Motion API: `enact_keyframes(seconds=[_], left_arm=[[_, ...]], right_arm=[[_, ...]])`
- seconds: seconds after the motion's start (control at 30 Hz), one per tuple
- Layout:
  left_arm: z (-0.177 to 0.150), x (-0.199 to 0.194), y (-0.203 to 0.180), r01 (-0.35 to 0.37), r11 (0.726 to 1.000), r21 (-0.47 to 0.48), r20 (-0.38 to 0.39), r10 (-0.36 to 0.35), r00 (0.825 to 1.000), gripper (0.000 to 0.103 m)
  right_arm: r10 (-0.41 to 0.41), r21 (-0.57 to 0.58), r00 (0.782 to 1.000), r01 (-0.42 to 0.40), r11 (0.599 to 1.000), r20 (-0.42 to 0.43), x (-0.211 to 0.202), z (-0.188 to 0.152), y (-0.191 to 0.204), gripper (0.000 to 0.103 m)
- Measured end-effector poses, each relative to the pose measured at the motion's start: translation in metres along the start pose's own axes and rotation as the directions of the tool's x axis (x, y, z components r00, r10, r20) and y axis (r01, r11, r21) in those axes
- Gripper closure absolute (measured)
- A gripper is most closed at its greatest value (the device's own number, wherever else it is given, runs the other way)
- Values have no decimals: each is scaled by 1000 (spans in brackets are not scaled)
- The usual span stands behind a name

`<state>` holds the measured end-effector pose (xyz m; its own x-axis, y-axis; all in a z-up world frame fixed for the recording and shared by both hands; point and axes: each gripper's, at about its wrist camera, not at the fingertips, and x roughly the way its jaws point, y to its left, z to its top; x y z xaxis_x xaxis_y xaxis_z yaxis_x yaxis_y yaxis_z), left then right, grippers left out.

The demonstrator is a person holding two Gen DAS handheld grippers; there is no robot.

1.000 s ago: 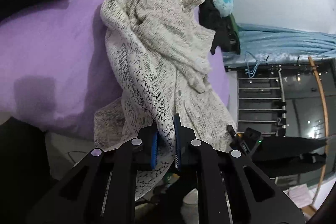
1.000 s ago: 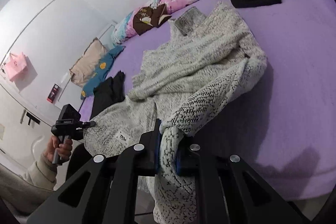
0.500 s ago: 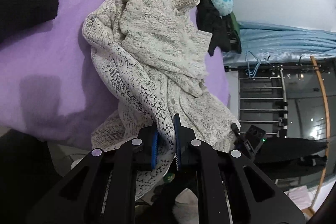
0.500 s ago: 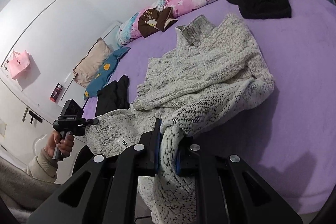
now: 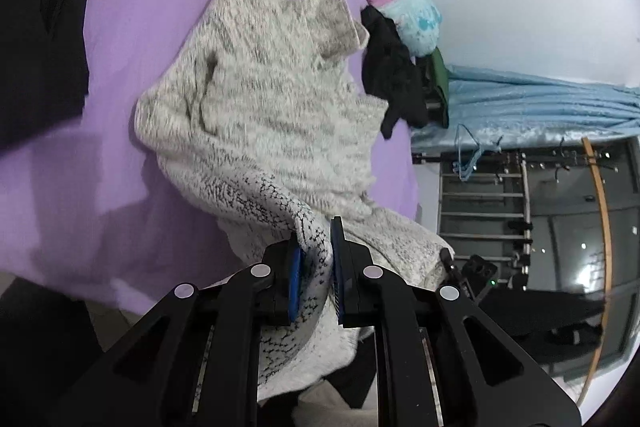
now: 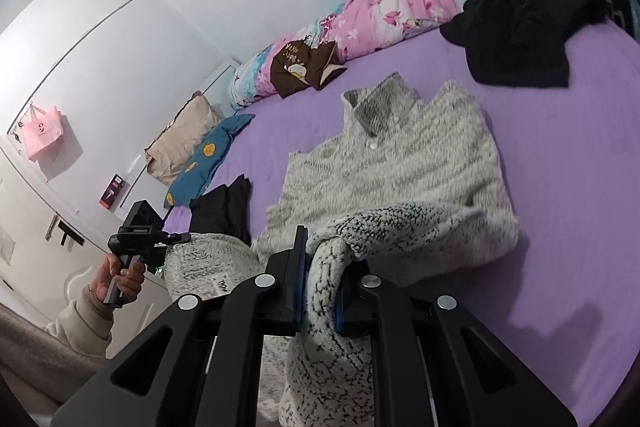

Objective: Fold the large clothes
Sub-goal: 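Lift the held hem with both tools and fold it toward the collar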

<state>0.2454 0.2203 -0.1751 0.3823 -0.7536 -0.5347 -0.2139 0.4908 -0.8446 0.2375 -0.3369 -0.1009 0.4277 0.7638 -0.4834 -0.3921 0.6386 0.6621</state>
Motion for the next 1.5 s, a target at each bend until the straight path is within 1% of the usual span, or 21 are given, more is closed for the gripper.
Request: enact_keyframes(seconds=[0.13, 0.5, 0.63, 0.8, 0.97, 1.07, 1.13, 1.23, 1.3, 1.37, 1.43, 1.5], left_arm=[[24, 1, -10, -18, 1000, 4, 18, 18, 1000, 92], [101, 7, -23, -29, 999, -22, 62, 30, 998, 92], [131, 12, -16, -29, 997, -65, 88, 34, 996, 92], [167, 30, 5, -63, 990, -128, 103, 76, 992, 92], [199, 61, 25, -137, 978, -160, 85, 152, 985, 92], [211, 77, 42, -167, 966, -195, 78, 185, 980, 92], [219, 87, 52, -179, 962, -207, 72, 198, 978, 92], [228, 100, 64, -190, 957, -218, 62, 208, 976, 91], [232, 105, 70, -184, 955, -233, 58, 203, 978, 91], [234, 107, 73, -180, 954, -239, 53, 198, 979, 91], [232, 101, 64, -180, 963, -198, 56, 195, 979, 90], [228, 93, 52, -166, 973, -161, 62, 178, 982, 88]], right_arm=[[6, -3, 1000, -6, 1000, 14, 9, 29, -5, 93], [21, 62, 998, -24, 998, 58, 43, 98, -39, 93], [15, 97, 997, -22, 995, 73, 57, 119, -57, 93], [-20, 166, 998, 8, 986, 67, 90, 141, -91, 93], [-82, 216, 996, 75, 974, 24, 134, 150, -127, 93], [-137, 238, 991, 135, 962, -10, 159, 149, -149, 93], [-153, 281, 988, 154, 947, -24, 173, 145, -166, 93], [-183, 330, 982, 187, 925, -46, 188, 138, -188, 93], [-211, 338, 976, 219, 915, -60, 196, 133, -198, 93], [-216, 357, 974, 227, 906, -69, 202, 129, -203, 93], [-222, 352, 972, 233, 907, -72, 203, 127, -199, 93], [-234, 305, 970, 243, 921, -65, 197, 131, -186, 93]])
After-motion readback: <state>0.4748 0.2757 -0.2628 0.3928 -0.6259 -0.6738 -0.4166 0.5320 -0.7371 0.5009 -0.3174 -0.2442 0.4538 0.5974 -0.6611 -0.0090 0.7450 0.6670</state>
